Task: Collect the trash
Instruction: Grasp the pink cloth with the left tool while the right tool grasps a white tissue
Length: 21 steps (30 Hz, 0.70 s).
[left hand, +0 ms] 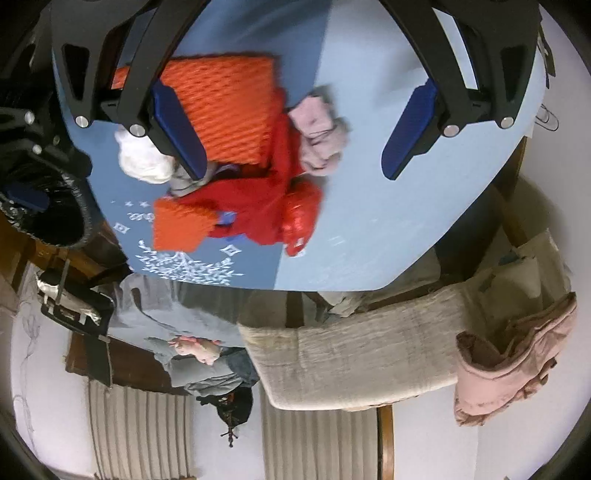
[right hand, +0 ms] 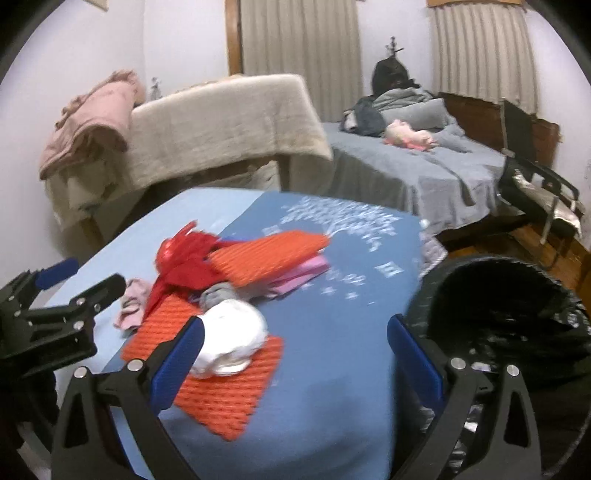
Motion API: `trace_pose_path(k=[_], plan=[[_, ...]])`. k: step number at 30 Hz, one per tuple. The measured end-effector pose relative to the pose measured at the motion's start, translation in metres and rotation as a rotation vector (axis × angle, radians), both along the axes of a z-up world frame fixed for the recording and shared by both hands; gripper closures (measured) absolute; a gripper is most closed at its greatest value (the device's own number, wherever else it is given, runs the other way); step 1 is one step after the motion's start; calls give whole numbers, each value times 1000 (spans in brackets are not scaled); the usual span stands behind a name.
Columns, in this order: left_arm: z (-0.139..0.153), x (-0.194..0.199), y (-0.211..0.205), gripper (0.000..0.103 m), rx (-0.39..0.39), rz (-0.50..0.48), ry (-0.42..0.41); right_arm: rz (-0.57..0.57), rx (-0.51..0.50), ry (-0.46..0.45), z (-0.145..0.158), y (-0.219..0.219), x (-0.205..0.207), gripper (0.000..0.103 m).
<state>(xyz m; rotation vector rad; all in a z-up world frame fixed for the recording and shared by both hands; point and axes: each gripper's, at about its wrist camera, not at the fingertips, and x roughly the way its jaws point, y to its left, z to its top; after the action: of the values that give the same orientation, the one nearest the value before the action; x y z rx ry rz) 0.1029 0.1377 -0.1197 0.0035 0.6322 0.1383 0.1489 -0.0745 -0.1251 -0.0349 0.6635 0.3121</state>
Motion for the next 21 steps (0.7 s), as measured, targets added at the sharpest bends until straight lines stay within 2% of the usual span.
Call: trace_pose_path(k=[4,7,13,18,21], plan=[[-4,-1,12,10,-5,21,8,30,-9,19,-9,19,4,6],[-7,0,18,10,-2,26,17,42,-8,40,-15,29,9,10],[-14,2,28,10,-3,34,34,62,-18,78,-27,42,16,28],[-21,5,31,10,-19,38,53,103,-8,107,-35,49,18,52],[-24,8,32,10,-20,34,62,117,0,105,-34,49,17,58]])
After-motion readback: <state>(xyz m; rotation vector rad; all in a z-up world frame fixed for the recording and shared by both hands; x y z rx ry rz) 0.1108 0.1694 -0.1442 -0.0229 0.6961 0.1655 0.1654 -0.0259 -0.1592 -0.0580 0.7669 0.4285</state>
